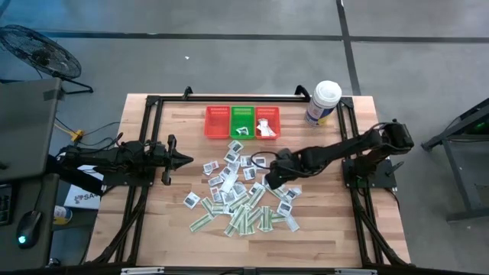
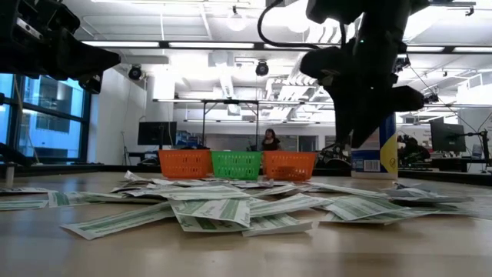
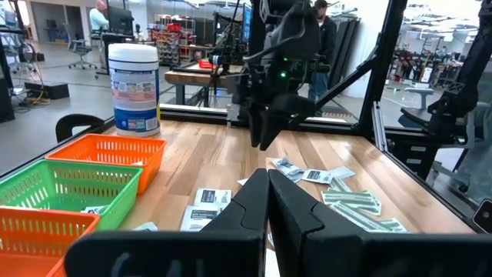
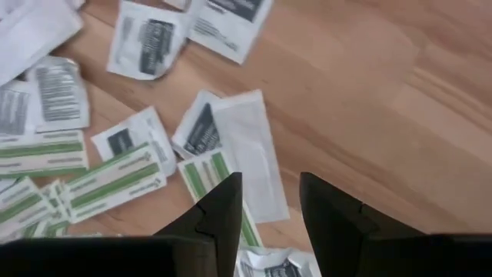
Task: Pick & Place First Aid Supplies
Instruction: Put the bandage pack into the right orange bin
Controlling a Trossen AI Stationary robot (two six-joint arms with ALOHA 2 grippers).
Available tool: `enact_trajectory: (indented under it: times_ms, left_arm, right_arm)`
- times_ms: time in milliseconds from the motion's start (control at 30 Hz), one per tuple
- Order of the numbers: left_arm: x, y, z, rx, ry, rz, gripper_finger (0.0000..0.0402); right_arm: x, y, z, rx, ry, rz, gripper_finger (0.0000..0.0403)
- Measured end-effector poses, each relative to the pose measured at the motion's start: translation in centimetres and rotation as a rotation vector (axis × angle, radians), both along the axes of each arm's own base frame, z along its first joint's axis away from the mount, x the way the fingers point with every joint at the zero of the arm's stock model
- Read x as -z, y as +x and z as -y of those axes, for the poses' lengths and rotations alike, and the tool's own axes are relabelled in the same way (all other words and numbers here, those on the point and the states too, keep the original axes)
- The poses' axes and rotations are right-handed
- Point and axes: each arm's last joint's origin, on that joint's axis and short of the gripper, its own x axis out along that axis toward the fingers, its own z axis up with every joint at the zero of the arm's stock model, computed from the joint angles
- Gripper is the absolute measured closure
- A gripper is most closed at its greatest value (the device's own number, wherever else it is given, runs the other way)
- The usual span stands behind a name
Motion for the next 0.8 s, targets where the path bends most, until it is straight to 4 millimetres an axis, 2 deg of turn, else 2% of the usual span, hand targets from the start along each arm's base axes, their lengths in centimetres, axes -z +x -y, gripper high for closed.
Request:
enact_trajectory:
  times_ms: [167, 400, 800]
  left_arm:
    - [0.0, 0.0, 0.0, 0.000, 0.000, 0.000, 0.0400]
    - [0.0, 0.0, 0.0, 0.000, 0.000, 0.000, 0.0400]
    - [0.0, 0.0, 0.0, 0.000, 0.000, 0.000, 0.0400]
  right_arm:
    - [1.0, 0.2, 0.0, 0.056, 0.021, -0.038, 0.0279]
    - [2.9, 1.9, -0.2, 0.050, 0.085, -0.003, 0.0279]
    - [5.0, 2.5, -0.2, 0.053, 0.059, -0.054, 0.0279]
